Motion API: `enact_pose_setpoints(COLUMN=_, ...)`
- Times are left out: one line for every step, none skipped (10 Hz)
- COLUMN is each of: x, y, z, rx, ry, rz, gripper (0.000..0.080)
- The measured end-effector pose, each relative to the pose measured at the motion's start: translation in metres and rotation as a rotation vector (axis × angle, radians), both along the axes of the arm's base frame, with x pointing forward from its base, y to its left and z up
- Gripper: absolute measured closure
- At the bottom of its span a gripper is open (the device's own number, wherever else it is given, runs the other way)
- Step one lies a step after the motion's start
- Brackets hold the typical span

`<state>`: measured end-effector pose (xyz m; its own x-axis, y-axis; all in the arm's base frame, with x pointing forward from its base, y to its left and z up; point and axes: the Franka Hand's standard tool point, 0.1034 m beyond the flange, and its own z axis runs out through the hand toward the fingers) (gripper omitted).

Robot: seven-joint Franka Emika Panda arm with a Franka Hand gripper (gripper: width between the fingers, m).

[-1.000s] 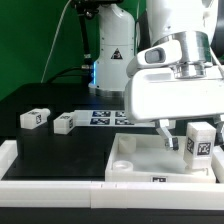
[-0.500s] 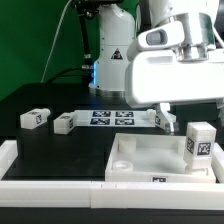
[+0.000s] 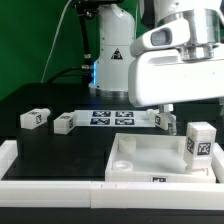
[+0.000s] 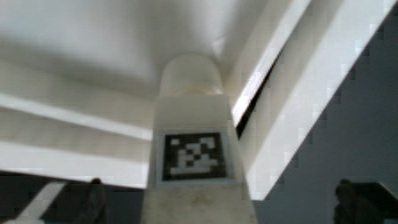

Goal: Assemble one leg

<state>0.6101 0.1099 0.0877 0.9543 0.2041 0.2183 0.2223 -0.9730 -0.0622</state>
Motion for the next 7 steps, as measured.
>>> enact_pose_setpoints(x=0.003, y=-0.001, z=0.000, rx=-0.007, ry=0.080, rz=-0.012, gripper=0.0150)
enact_pose_setpoints(x=0.005, y=-0.001, z=0.002, rx=-0.016, ry=0.157, rz=-0.010, gripper=0.0150)
enact_pose_setpoints(x=0.005, y=-0.002, z=0.004, rx=-0.034, ry=0.263, rz=0.012, gripper=0.0150)
enact_pose_setpoints(x=0.013, y=-0.003, z=0.004, rx=-0.037, ry=0.315, rz=0.017, gripper=0.0150)
enact_pose_setpoints(x=0.013, y=-0.004, z=0.003, rx=-0.048, ry=0.385, rz=0.035, gripper=0.0150)
enact_pose_setpoints(x=0.018, y=-0.005, z=0.002, rx=-0.046, ry=0.352, rz=0.041, gripper=0.0150)
enact_pose_setpoints(x=0.018, y=-0.007, z=0.000, rx=-0.045, ry=0.344, rz=0.049, gripper=0.0150)
